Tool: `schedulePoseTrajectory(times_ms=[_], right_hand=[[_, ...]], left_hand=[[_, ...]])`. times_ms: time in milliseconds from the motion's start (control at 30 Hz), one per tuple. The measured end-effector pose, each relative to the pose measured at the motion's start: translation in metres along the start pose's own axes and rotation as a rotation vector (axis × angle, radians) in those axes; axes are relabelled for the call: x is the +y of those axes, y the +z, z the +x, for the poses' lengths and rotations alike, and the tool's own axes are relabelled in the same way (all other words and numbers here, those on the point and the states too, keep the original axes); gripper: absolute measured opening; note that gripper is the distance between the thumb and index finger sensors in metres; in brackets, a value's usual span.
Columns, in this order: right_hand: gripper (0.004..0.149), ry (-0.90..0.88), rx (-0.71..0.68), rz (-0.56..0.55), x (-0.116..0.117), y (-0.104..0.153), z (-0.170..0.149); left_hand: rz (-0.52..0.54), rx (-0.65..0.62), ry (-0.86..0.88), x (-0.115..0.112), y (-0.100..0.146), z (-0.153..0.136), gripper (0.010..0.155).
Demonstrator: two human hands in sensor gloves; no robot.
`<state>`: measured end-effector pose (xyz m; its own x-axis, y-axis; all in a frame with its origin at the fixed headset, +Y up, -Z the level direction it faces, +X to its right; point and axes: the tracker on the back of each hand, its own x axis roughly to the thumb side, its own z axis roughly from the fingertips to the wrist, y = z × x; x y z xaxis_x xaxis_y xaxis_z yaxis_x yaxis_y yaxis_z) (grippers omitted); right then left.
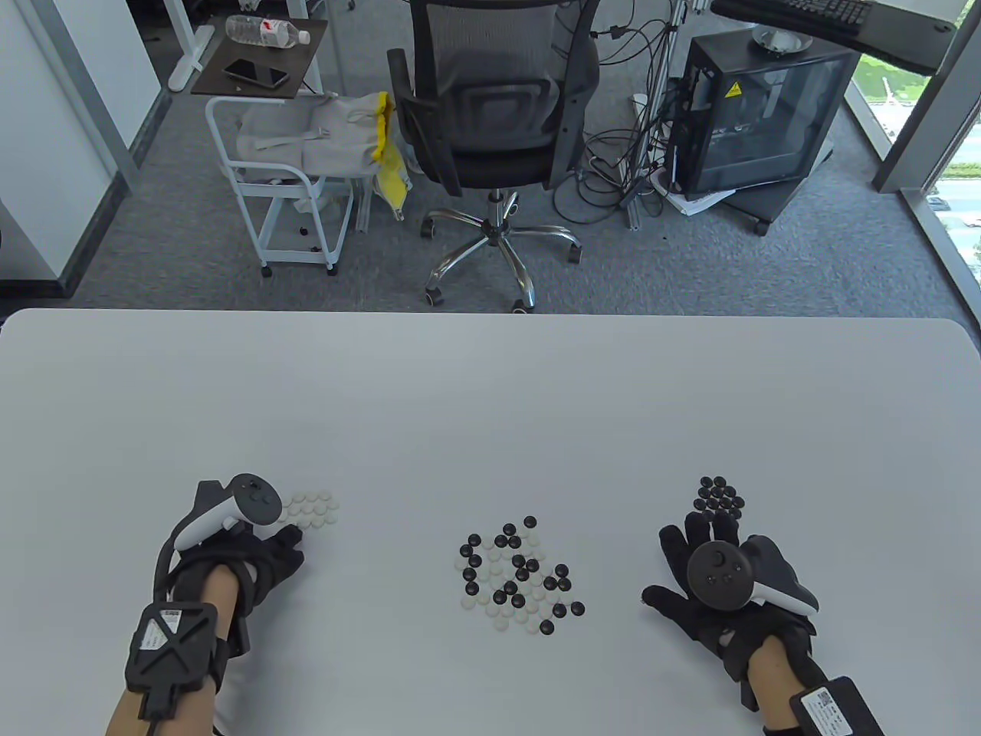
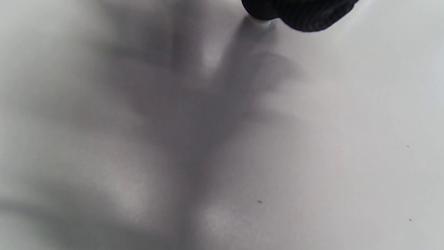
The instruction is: Go stone sorting task
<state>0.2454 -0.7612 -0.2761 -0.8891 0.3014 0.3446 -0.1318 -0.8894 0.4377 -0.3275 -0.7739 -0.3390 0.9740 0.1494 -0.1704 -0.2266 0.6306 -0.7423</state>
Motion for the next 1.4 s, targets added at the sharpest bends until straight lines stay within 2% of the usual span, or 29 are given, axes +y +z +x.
schedulePoseTrajectory(times_ms=[233,300,433,633,733,933,1200,1400], right_hand=[[0.085,-0.004,-0.003,-0.013,-0.002,0.001,0.0],[0.085,-0.003,-0.003,-0.011,-0.002,0.001,0.0],[0.085,0.0,0.001,-0.003,-0.001,0.0,-0.001],[0.085,0.004,-0.003,-0.022,-0.002,0.002,0.0],[0.086,0.037,-0.014,-0.072,-0.005,0.004,0.002],[0.086,0.048,-0.033,-0.116,-0.007,0.006,0.003],[0.086,0.041,-0.025,-0.089,-0.006,0.006,0.003],[0.086,0.047,-0.019,-0.087,-0.006,0.006,0.003]], left_hand=[[0.023,-0.024,-0.019,0.009,0.006,0.015,0.065],[0.029,-0.059,-0.056,0.011,0.013,0.029,0.065],[0.025,-0.155,-0.191,0.008,0.028,0.077,0.064],[-0.013,-0.251,-0.346,-0.005,0.031,0.138,0.062],[-0.034,-0.274,-0.434,-0.016,0.032,0.163,0.061],[-0.053,-0.338,-0.486,-0.033,0.026,0.195,0.063],[-0.09,-0.324,-0.528,-0.055,0.008,0.205,0.069],[-0.062,-0.289,-0.491,-0.049,0.016,0.176,0.065]])
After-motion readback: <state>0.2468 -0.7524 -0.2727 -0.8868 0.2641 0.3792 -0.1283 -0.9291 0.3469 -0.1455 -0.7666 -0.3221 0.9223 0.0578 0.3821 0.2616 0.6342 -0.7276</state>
